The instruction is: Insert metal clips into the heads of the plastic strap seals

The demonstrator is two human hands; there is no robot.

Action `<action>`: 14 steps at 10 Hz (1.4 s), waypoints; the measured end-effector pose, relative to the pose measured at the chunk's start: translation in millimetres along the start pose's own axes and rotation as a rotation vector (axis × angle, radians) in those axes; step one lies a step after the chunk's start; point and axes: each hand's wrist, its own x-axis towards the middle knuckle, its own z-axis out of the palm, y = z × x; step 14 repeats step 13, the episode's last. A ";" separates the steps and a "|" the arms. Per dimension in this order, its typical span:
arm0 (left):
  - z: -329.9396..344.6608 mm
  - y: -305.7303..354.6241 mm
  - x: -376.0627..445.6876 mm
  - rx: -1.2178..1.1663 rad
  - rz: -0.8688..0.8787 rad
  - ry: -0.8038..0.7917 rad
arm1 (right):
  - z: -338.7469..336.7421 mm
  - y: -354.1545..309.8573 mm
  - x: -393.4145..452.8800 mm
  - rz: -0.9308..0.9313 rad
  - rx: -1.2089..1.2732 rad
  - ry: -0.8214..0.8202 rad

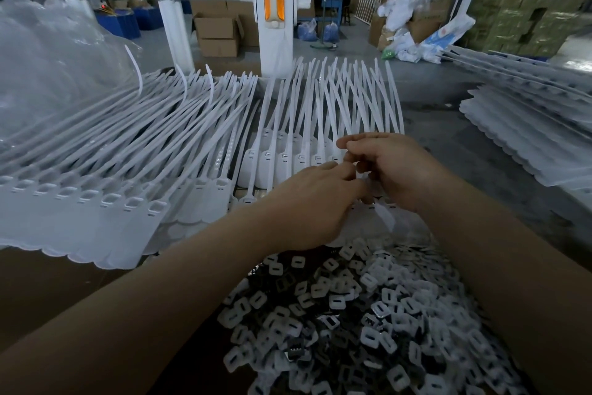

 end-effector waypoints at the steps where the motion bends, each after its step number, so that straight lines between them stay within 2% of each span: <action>1: 0.9 -1.0 0.5 -0.025 -0.001 0.004 | 0.6 0.1 -0.1 -0.002 -0.007 0.002; 3: -13.3 -5.7 -1.0 -0.181 -0.066 -0.043 | -0.2 -1.0 -1.2 -0.003 -0.026 0.013; 4: -27.5 -9.8 -9.0 -0.334 -0.055 -0.034 | 0.3 -1.4 -2.9 -0.018 -0.037 0.019; 5: -35.6 -7.0 -15.0 -0.409 -0.006 -0.172 | 1.4 -1.5 -3.4 -0.031 -0.054 0.026; 7: -24.0 4.9 -10.3 -0.318 0.033 -0.299 | 1.8 -0.1 -3.7 -0.037 -0.061 0.017; 14: -20.9 5.6 -11.0 -0.306 -0.071 -0.248 | 6.6 -6.2 -10.4 -0.104 -0.143 0.006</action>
